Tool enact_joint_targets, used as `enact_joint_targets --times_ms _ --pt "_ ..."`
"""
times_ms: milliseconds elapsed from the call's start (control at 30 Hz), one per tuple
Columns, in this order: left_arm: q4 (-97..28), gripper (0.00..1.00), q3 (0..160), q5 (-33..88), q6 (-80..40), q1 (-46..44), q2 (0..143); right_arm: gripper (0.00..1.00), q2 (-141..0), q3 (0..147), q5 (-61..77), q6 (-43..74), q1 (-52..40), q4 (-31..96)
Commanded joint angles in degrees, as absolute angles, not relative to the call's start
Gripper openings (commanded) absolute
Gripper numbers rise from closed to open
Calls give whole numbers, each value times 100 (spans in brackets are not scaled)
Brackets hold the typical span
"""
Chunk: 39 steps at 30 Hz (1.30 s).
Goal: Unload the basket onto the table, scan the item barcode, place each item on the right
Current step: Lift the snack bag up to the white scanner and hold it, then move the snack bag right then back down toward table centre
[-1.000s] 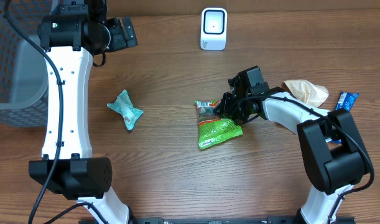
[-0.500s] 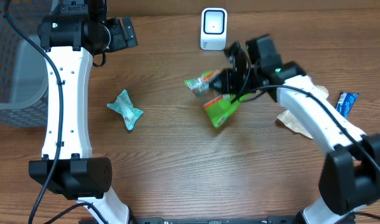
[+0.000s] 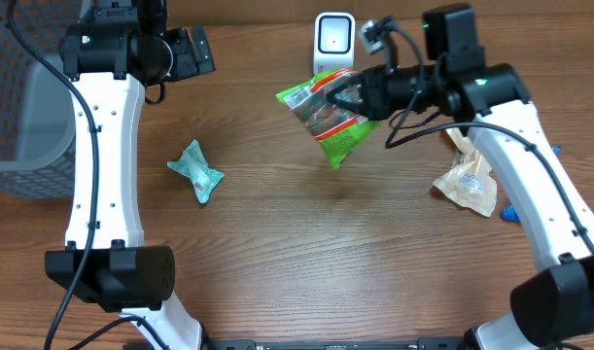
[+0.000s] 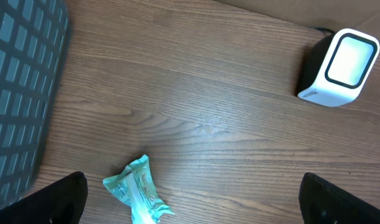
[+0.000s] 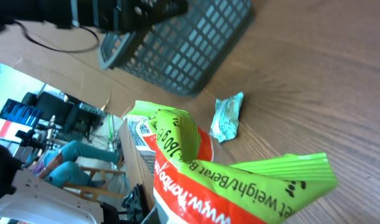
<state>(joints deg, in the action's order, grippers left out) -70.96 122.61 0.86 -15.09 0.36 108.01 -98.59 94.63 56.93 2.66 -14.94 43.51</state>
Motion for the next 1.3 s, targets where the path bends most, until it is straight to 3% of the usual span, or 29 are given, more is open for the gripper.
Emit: enact_joint_targets --times_ms 0,600,1267 --pt "-7091 100 12387 130 -1588 -1 10862 4 -9338 9760 6097 143 -1308 4313" --pt "-7089 100 12387 130 -1588 -1 10862 4 -9087 9758 6084 167 -1212 4348" --pt "-7089 100 12387 130 -1588 -1 10862 4 -9111 9745 5041 -178 -1214 5087"
